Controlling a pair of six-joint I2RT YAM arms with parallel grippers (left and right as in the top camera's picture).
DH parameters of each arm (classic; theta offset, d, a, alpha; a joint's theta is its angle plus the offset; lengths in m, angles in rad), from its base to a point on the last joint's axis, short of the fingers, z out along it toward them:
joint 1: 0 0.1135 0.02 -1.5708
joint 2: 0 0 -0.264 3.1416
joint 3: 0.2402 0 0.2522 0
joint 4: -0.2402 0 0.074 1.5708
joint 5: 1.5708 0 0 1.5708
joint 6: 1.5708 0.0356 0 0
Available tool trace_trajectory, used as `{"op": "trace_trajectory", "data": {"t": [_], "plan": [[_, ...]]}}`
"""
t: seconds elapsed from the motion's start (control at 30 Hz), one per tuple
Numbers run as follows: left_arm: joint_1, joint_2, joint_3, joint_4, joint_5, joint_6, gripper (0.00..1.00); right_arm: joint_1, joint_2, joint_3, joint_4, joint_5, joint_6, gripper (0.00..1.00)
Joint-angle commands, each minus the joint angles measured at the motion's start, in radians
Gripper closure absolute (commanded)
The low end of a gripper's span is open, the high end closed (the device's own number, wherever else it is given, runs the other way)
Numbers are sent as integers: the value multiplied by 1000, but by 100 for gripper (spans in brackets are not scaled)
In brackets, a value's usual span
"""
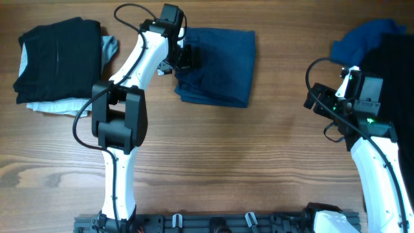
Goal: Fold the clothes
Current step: 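Lift and drag the shorts leftward toward the clothes stack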
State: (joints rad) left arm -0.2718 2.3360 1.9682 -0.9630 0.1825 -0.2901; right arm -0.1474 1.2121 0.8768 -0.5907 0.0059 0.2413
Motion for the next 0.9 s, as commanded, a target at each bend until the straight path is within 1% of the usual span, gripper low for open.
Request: {"op": "trace_trajectory", "data": {"t": [0.0, 0.37, 0.4, 0.43, 0.47, 0.53, 0.57, 0.6, 0.63, 0.67, 0.73, 0.77, 0.8, 0.83, 0.87], "plan": [[5, 18, -5, 29, -16, 52, 0, -4, 4, 2, 2, 24, 4, 0], [-28, 98, -6, 34, -13, 52, 0, -4, 4, 2, 2, 24, 4, 0], [-32, 98, -6, 35, -13, 52, 2, -4, 4, 2, 2, 24, 4, 0], [-34, 98, -6, 36, -13, 52, 5, -4, 4, 2, 2, 24, 4, 0], [-36, 98, -6, 36, -13, 52, 9, -4, 4, 2, 3, 24, 4, 0], [-36, 99, -6, 35, -16, 52, 27, -4, 4, 2, 2, 24, 4, 0], [-36, 99, -6, 32, -21, 52, 39, -4, 4, 2, 2, 24, 4, 0], [-36, 99, -6, 31, -24, 52, 46, -4, 4, 2, 2, 24, 4, 0], [-36, 99, -6, 29, -24, 52, 53, -4, 4, 2, 2, 24, 4, 0], [-36, 99, -6, 29, -24, 52, 56, -4, 4, 2, 2, 24, 4, 0], [-36, 99, -6, 27, -24, 52, 67, -4, 4, 2, 2, 24, 4, 0], [-36, 99, -6, 27, -24, 52, 68, -4, 4, 2, 2, 24, 4, 0], [-36, 99, -6, 28, -24, 52, 79, -4, 4, 2, 2, 24, 4, 0], [-32, 99, -5, 31, -24, 51, 96, -4, 4, 2, 2, 24, 4, 0], [-29, 97, -5, 34, -24, 51, 96, -4, 4, 2, 2, 24, 4, 0]]}}
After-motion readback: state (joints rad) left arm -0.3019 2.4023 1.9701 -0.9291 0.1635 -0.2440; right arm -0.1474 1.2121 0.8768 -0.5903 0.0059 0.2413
